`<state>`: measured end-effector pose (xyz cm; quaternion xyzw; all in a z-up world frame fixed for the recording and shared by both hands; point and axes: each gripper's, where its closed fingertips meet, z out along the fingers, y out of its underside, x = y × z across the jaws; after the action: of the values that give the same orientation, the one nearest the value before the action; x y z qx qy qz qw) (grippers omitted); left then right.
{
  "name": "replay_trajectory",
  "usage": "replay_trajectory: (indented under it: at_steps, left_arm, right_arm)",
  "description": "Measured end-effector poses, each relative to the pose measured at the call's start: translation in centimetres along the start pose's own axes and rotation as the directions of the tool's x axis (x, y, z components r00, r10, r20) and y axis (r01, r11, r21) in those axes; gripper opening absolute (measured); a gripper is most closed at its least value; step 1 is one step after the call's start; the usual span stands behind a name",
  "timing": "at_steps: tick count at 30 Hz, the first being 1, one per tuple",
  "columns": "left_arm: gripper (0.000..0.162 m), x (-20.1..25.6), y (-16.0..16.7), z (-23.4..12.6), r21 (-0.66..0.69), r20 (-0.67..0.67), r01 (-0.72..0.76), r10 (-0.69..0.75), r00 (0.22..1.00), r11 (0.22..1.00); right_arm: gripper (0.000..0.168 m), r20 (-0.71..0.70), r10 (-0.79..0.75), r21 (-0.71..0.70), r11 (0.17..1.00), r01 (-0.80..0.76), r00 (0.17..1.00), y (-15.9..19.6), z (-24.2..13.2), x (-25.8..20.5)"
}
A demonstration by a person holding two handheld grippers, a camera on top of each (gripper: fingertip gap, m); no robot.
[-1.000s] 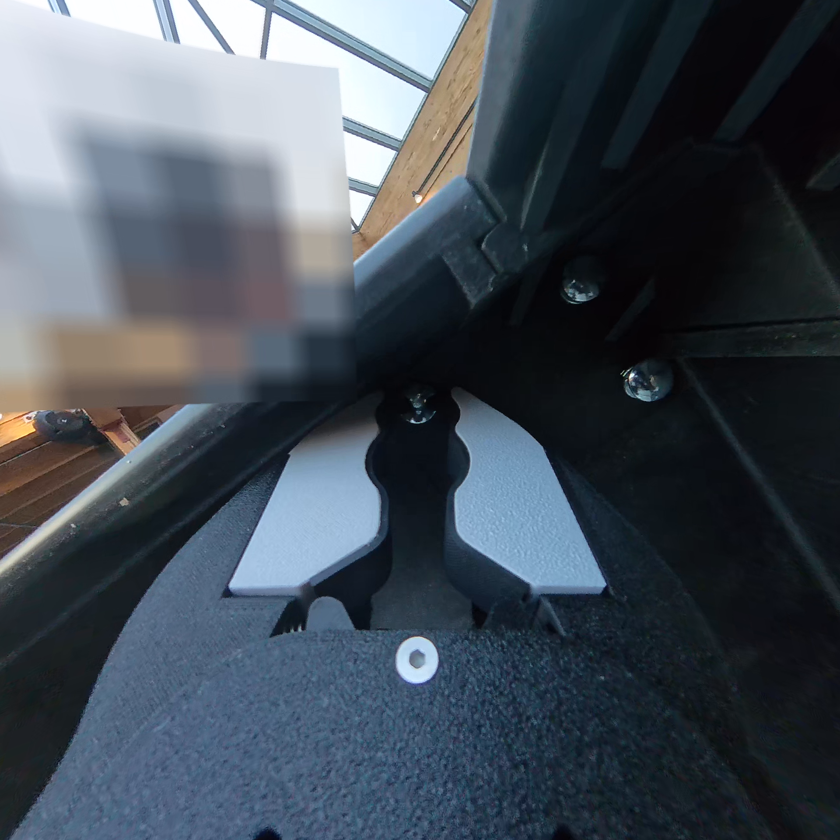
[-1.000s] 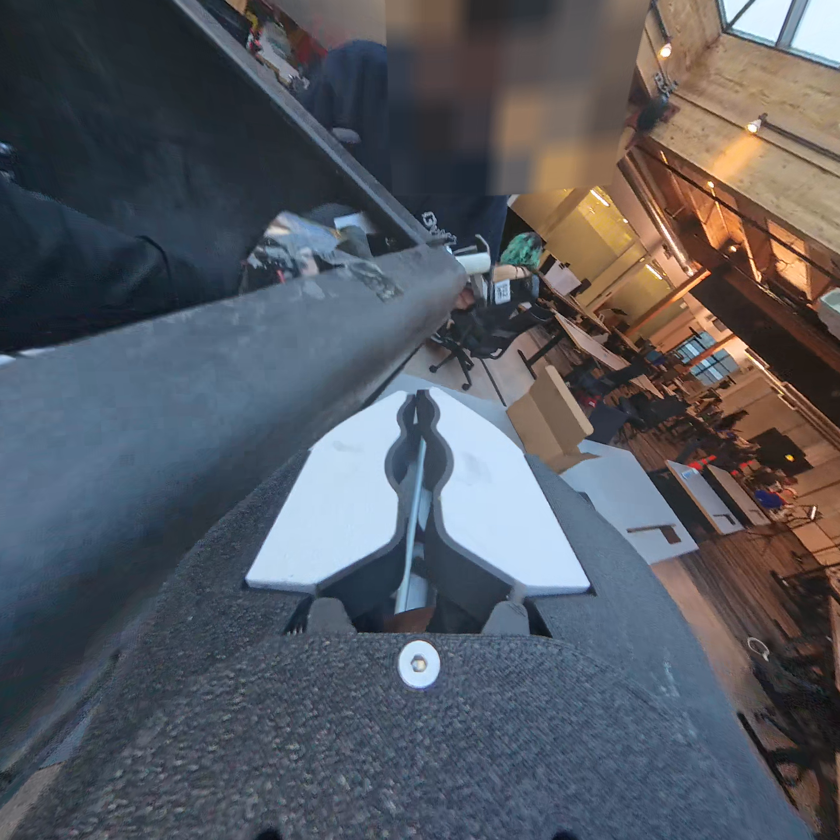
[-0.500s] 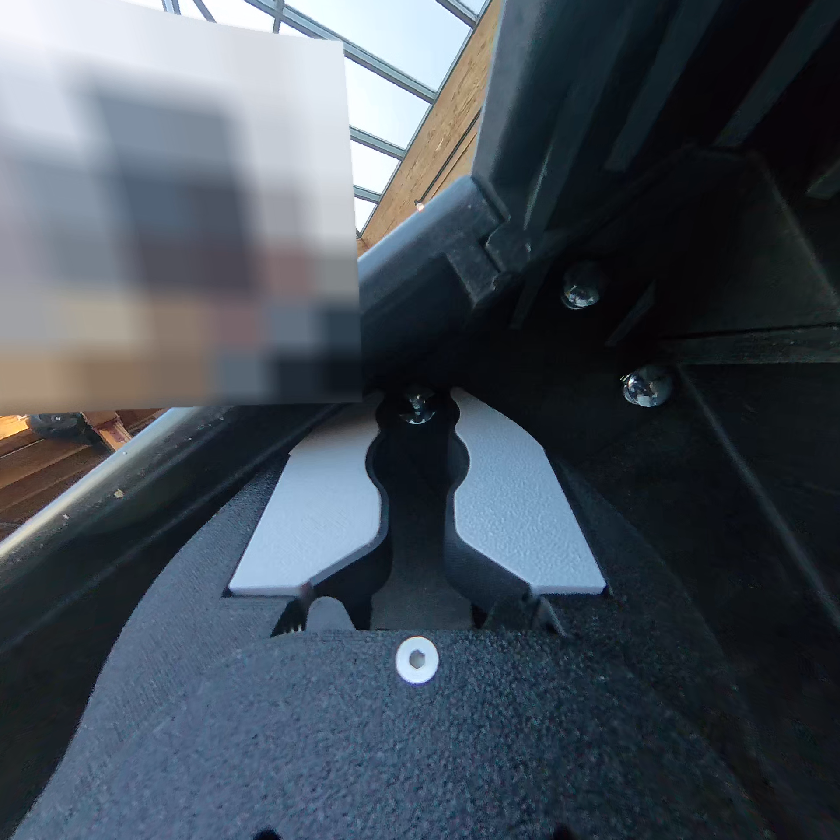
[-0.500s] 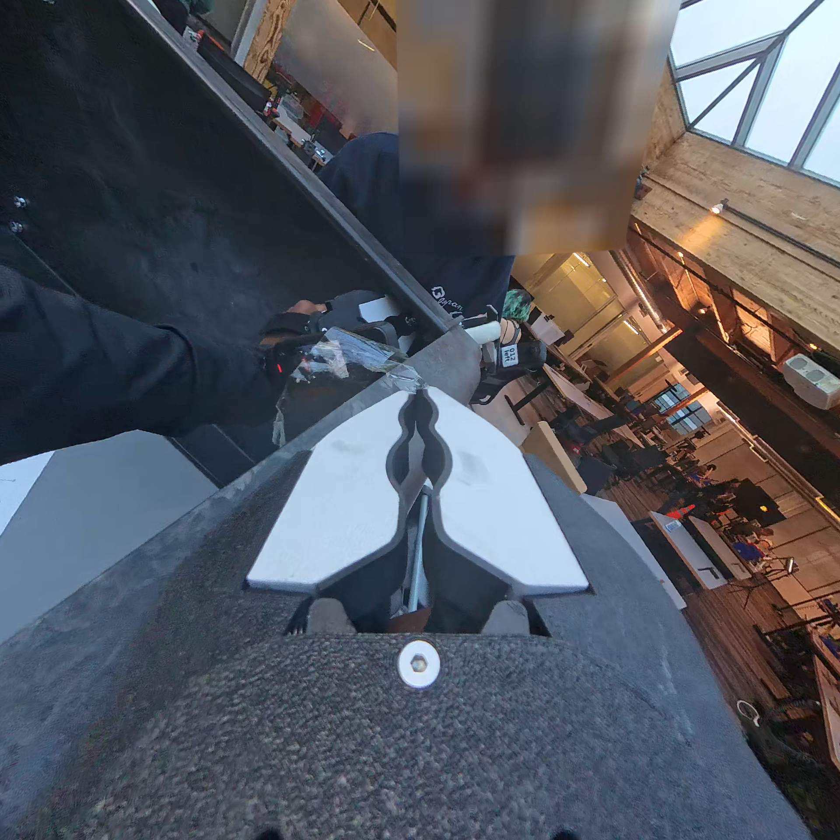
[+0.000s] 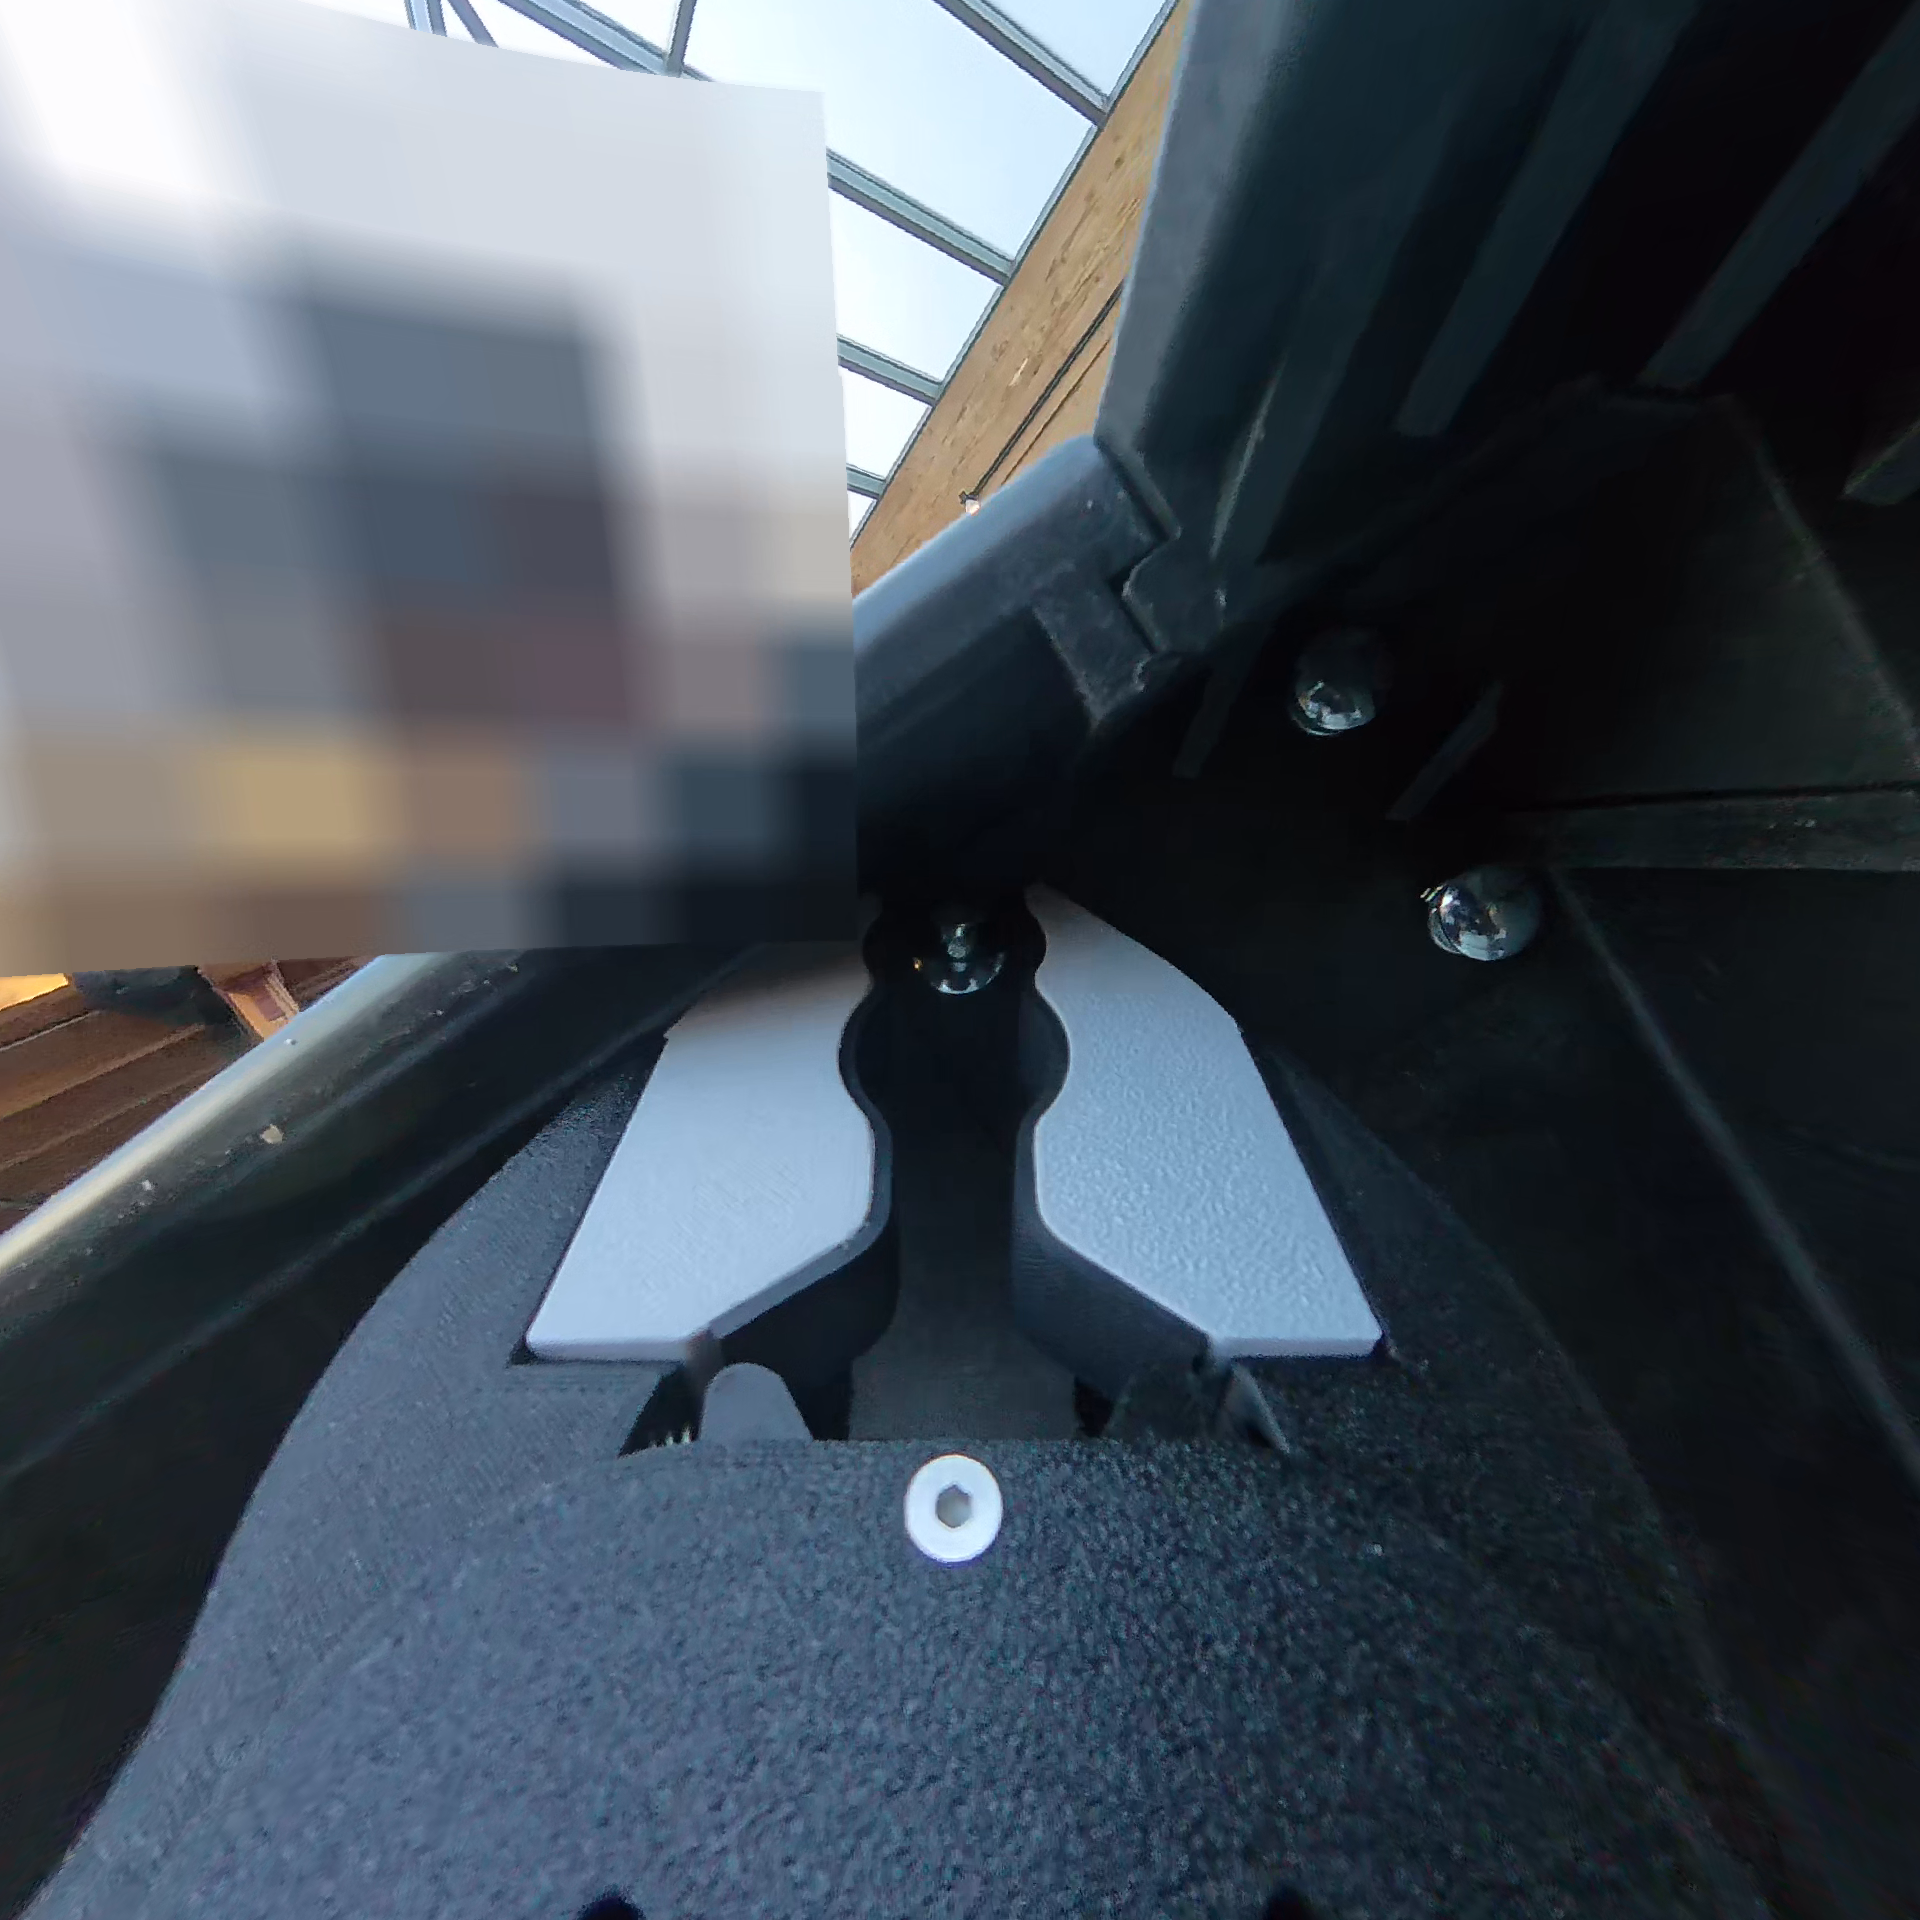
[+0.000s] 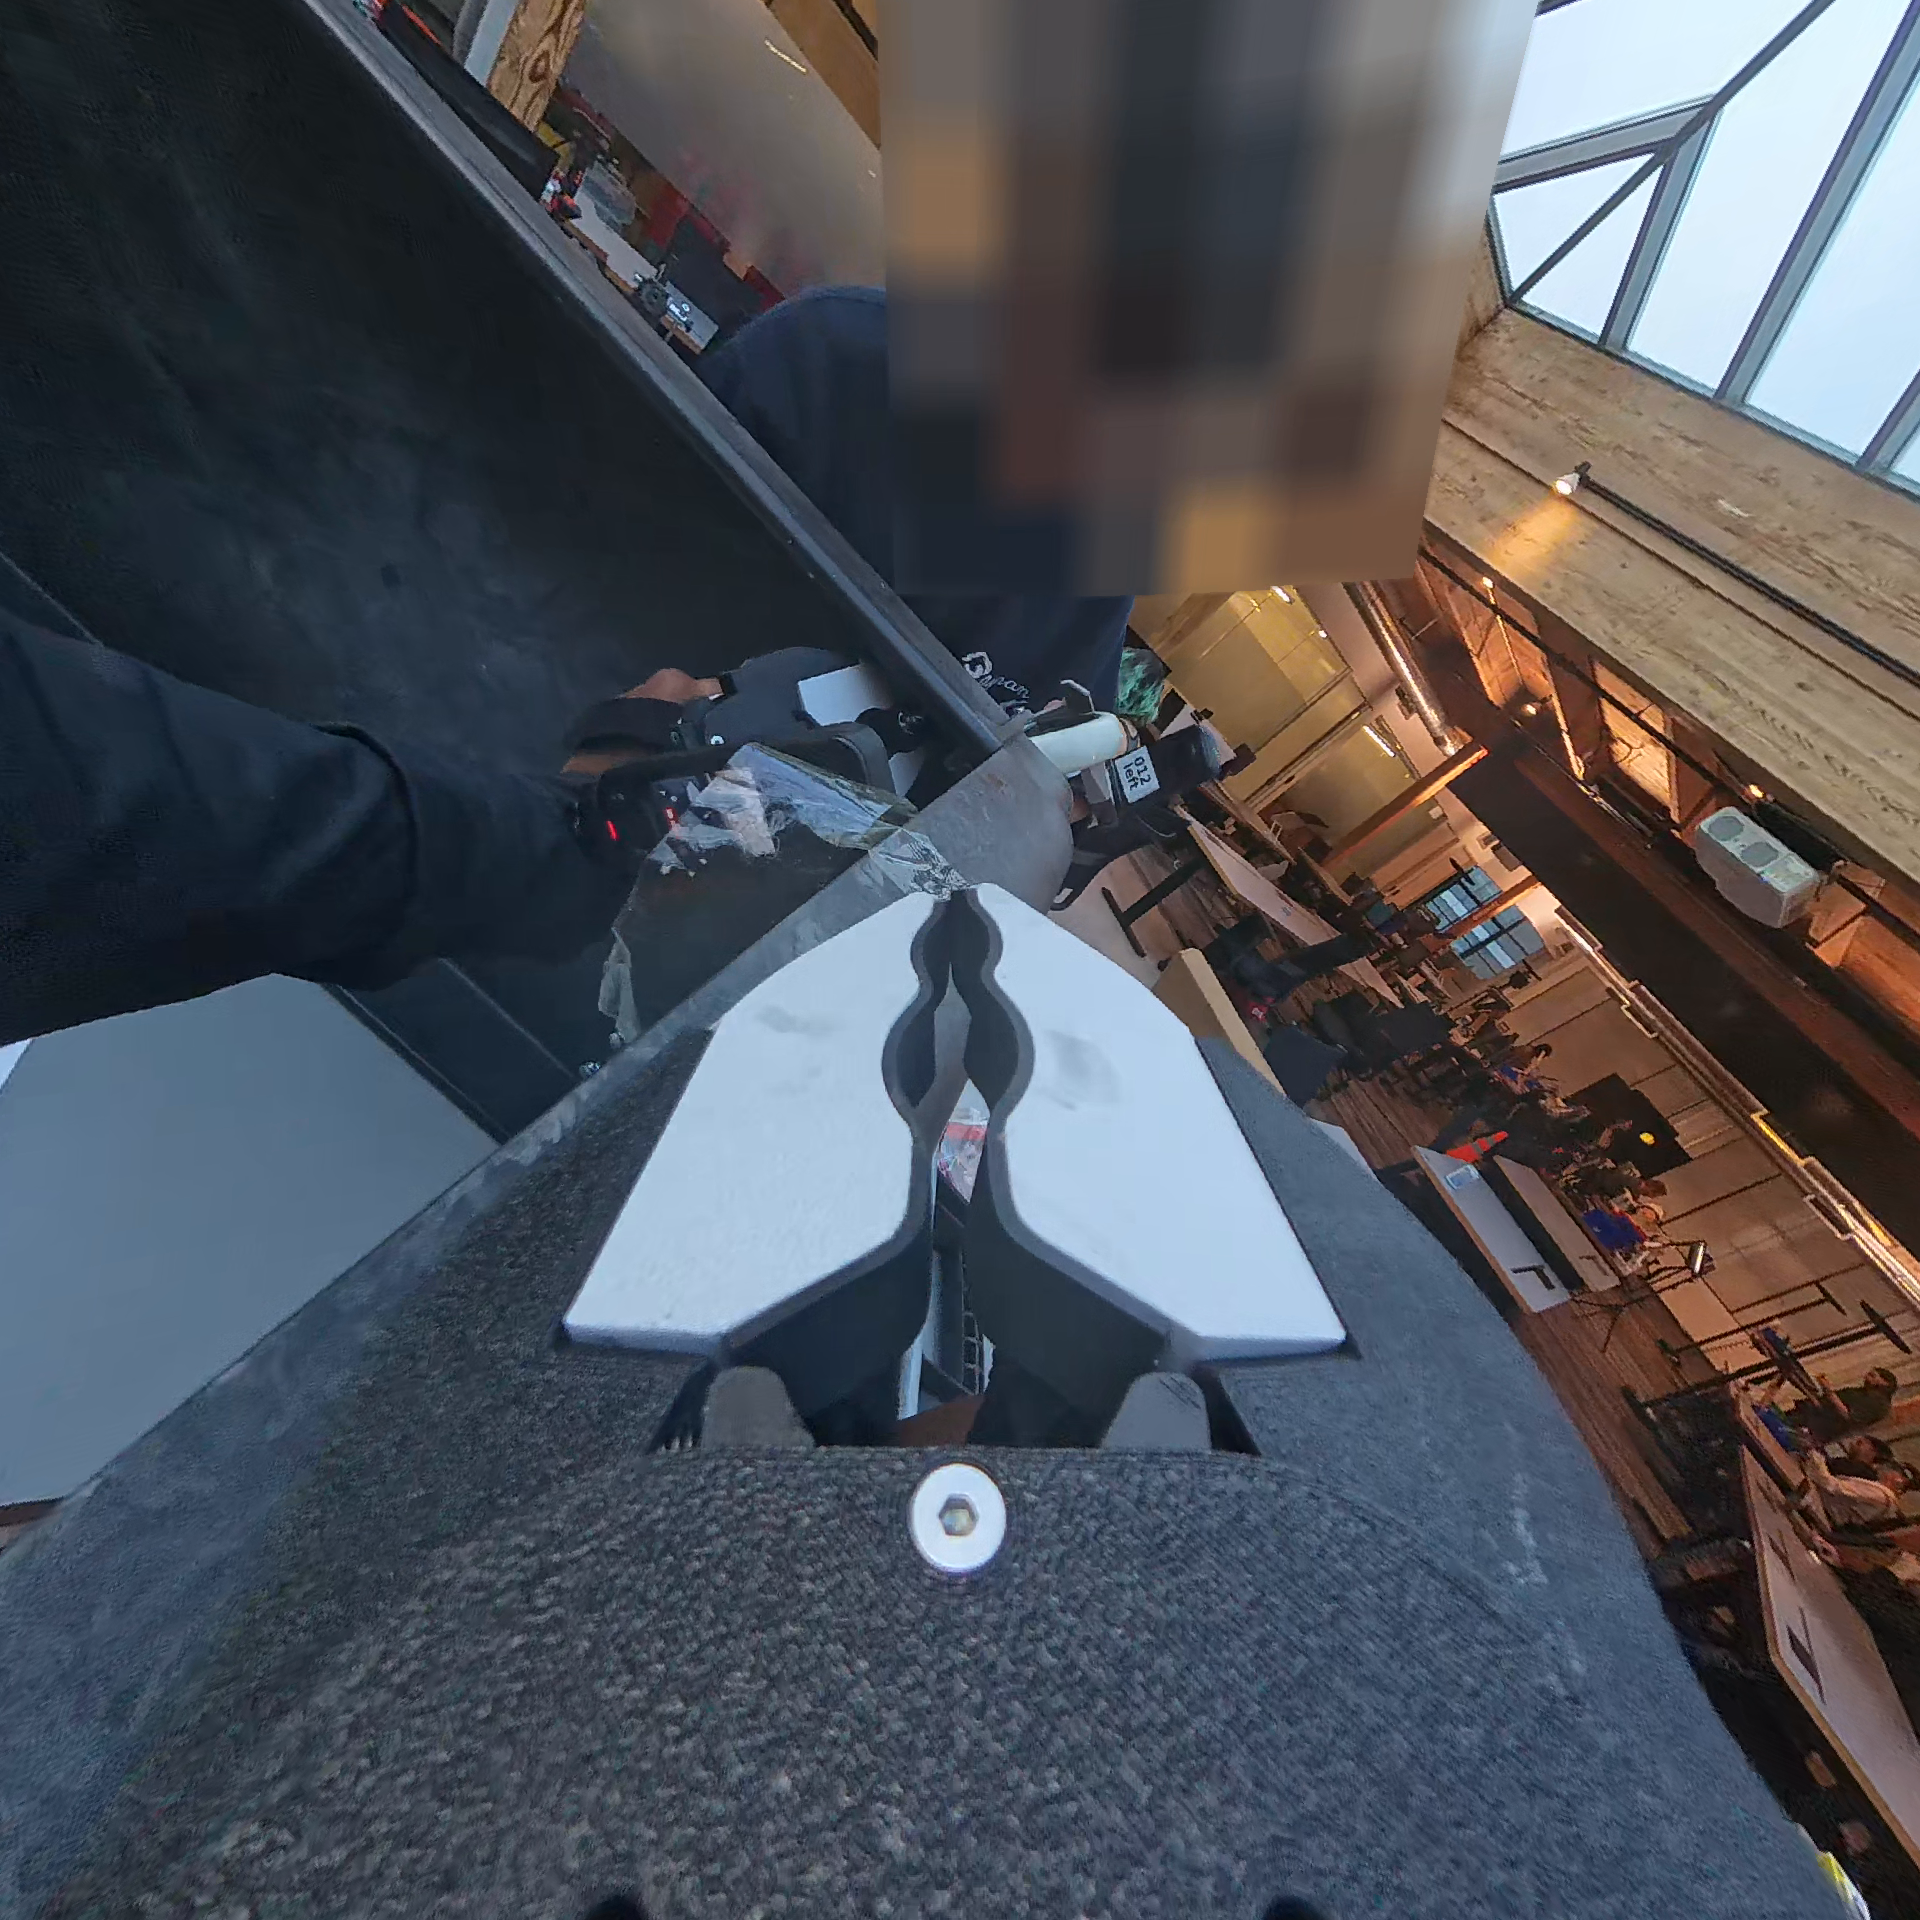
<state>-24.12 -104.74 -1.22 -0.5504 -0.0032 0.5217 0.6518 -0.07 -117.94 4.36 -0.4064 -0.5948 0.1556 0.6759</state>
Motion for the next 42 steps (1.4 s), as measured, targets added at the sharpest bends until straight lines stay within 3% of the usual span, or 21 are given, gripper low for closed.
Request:
replay_trajectory:
  at_steps: [20,37,42]
  left_arm:
    - [0.019,-0.1,0.1,0.2,0.039,0.01,0.191,-0.192,0.981,0.981]
    - [0.022,1.0,1.4,-0.6,-0.039,-0.045,0.119,-0.12,0.992,0.992]
    - [0.025,1.7,1.2,-3.3,-0.066,-0.087,0.072,-0.078,0.993,0.995]
  right_arm:
    - [0.003,-0.011,-0.055,-0.069,0.996,0.054,0.998,0.1,0.4,-0.2]
    - [0.003,-0.048,0.034,-0.039,0.999,-0.036,0.998,0.4,0.6,0.7]
    - [0.003,-0.034,0.082,0.024,0.996,-0.081,0.996,0.3,0.6,1.2]
